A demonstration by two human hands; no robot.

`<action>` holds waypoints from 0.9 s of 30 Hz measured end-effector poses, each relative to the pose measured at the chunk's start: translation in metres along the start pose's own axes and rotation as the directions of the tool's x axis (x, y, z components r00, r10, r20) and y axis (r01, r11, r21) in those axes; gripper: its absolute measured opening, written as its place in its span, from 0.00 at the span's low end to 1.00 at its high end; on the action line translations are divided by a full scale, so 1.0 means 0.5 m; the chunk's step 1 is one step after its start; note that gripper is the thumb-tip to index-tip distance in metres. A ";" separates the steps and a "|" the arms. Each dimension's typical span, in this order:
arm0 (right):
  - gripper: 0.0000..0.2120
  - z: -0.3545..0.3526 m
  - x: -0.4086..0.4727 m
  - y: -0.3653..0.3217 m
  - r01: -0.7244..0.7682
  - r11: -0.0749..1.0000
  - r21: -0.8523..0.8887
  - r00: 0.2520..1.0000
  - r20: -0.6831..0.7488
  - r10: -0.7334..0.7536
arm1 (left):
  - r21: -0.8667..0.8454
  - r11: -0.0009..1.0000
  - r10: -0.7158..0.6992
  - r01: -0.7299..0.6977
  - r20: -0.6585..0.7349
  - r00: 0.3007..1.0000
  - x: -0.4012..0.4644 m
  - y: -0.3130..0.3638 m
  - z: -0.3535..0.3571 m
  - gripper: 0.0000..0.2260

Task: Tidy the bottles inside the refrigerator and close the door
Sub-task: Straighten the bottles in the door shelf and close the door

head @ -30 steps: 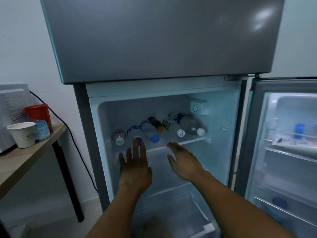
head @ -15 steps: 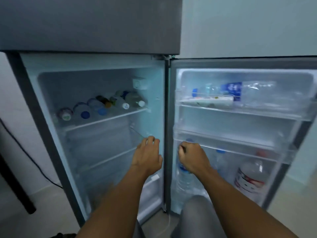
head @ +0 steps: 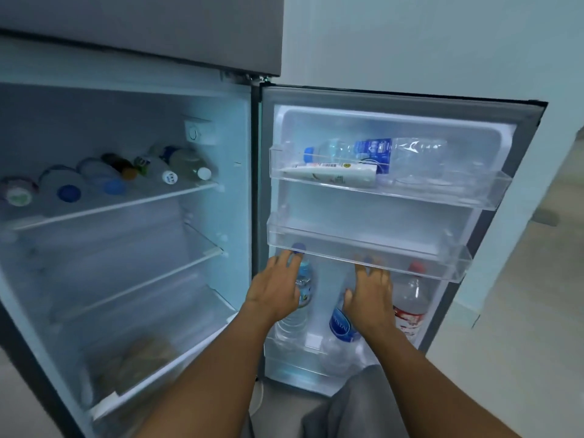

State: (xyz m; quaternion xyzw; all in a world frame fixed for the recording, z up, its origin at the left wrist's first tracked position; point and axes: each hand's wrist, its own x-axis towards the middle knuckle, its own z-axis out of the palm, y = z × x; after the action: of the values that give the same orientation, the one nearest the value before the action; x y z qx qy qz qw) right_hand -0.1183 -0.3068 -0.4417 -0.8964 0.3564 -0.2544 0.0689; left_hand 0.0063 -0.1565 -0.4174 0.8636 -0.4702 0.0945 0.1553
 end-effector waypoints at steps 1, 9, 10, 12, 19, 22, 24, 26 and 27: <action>0.28 0.011 -0.002 0.005 -0.034 0.999 0.036 0.999 -0.033 0.035 | -0.013 1.000 -0.001 0.001 0.000 1.000 0.008 -0.002 0.013 0.35; 0.32 0.031 -0.001 0.032 -0.102 0.920 0.379 0.991 -0.039 0.126 | -0.054 0.998 0.024 -0.024 0.006 1.000 0.067 -0.012 0.034 0.32; 0.33 0.031 0.004 0.033 -0.105 0.925 0.365 0.992 -0.032 0.126 | -0.080 0.997 0.016 -0.016 0.004 1.000 0.074 -0.011 0.038 0.31; 0.39 0.027 0.014 0.027 -0.152 0.937 0.315 0.987 -0.006 0.162 | -0.160 0.987 -0.021 0.015 -0.034 0.999 0.081 -0.005 0.046 0.30; 0.39 0.023 0.047 0.012 -0.288 0.906 0.311 0.957 0.126 0.261 | -0.279 0.957 -0.109 0.083 -0.080 0.991 0.080 0.007 0.054 0.32; 0.35 0.013 0.050 0.015 -0.333 0.876 0.349 0.942 0.159 0.295 | -0.293 0.953 -0.107 0.076 -0.092 0.990 0.077 0.005 0.054 0.37; 0.35 0.009 0.050 0.018 -0.343 0.866 0.363 0.939 0.165 0.302 | -0.309 0.948 -0.114 0.080 -0.093 0.989 0.075 0.006 0.055 0.38; 0.37 0.012 0.045 0.024 -0.347 0.858 0.379 0.937 0.185 0.297 | -0.317 0.945 -0.111 0.076 -0.097 0.989 0.075 0.006 0.058 0.38; 0.37 0.015 0.044 0.027 -0.340 0.854 0.393 0.939 0.199 0.282 | -0.322 0.944 -0.111 0.075 -0.093 0.989 0.075 0.007 0.057 0.38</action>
State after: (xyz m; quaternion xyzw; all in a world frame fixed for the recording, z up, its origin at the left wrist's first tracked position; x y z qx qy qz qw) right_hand -0.1092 -0.3321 -0.4433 -0.8055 0.4280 -0.2500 0.3247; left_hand 0.0244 -0.1978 -0.4319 0.8421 -0.4286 0.0577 0.3223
